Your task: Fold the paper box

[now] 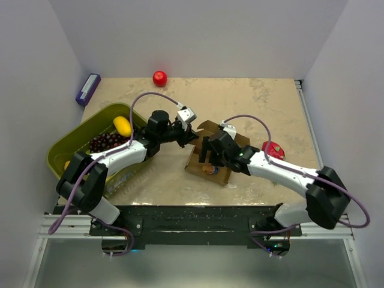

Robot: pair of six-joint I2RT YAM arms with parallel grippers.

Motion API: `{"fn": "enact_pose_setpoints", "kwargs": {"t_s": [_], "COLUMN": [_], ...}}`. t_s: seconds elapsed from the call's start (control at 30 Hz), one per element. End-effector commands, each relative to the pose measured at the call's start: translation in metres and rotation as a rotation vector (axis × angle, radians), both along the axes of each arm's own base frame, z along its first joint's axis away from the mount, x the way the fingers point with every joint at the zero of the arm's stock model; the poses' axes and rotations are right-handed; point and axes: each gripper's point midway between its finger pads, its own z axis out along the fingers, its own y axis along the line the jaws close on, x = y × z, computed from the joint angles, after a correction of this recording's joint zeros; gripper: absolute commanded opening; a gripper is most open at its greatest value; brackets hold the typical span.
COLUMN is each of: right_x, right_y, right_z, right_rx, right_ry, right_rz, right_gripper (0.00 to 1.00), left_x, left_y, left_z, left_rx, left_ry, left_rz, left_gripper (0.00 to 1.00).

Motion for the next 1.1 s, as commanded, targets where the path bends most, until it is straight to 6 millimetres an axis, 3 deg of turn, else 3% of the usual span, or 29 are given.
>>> {"fn": "enact_pose_setpoints", "kwargs": {"t_s": [0.0, 0.03, 0.17, 0.23, 0.43, 0.7, 0.9, 1.0, 1.07], "right_x": [-0.002, -0.005, -0.005, -0.006, -0.008, -0.016, -0.011, -0.008, -0.007], "right_y": [0.0, -0.004, -0.051, -0.072, -0.099, -0.119, -0.113, -0.1, -0.096], "right_z": [0.068, 0.077, 0.095, 0.093, 0.07, 0.063, 0.046, 0.039, 0.04], "right_rx": [0.105, 0.11, 0.004, -0.048, -0.034, -0.062, -0.053, -0.027, -0.019], "right_ry": [-0.193, -0.212, -0.249, -0.232, -0.17, -0.167, -0.152, -0.136, -0.139], "right_rz": [0.093, 0.097, -0.02, -0.067, -0.122, -0.177, -0.148, -0.101, -0.092], "right_gripper": [0.94, 0.94, 0.96, 0.97, 0.99, 0.99, 0.98, 0.92, 0.76], "left_x": [0.008, 0.009, 0.012, 0.013, 0.014, 0.014, 0.013, 0.013, 0.013], "left_y": [-0.002, -0.001, 0.0, 0.0, 0.002, 0.002, 0.002, 0.002, 0.002], "left_z": [0.008, 0.006, 0.003, 0.004, 0.004, 0.004, 0.006, 0.006, 0.006], "left_rx": [0.035, 0.044, 0.059, 0.061, 0.068, 0.068, 0.064, 0.061, 0.059], "left_ry": [-0.075, -0.073, -0.075, -0.078, -0.085, -0.084, -0.087, -0.086, -0.088], "left_rz": [-0.021, -0.019, -0.015, -0.01, 0.0, 0.002, -0.004, -0.004, 0.003], "left_gripper": [0.0, 0.0, 0.0, 0.0, 0.0, 0.0, 0.0, 0.0, 0.0]}}
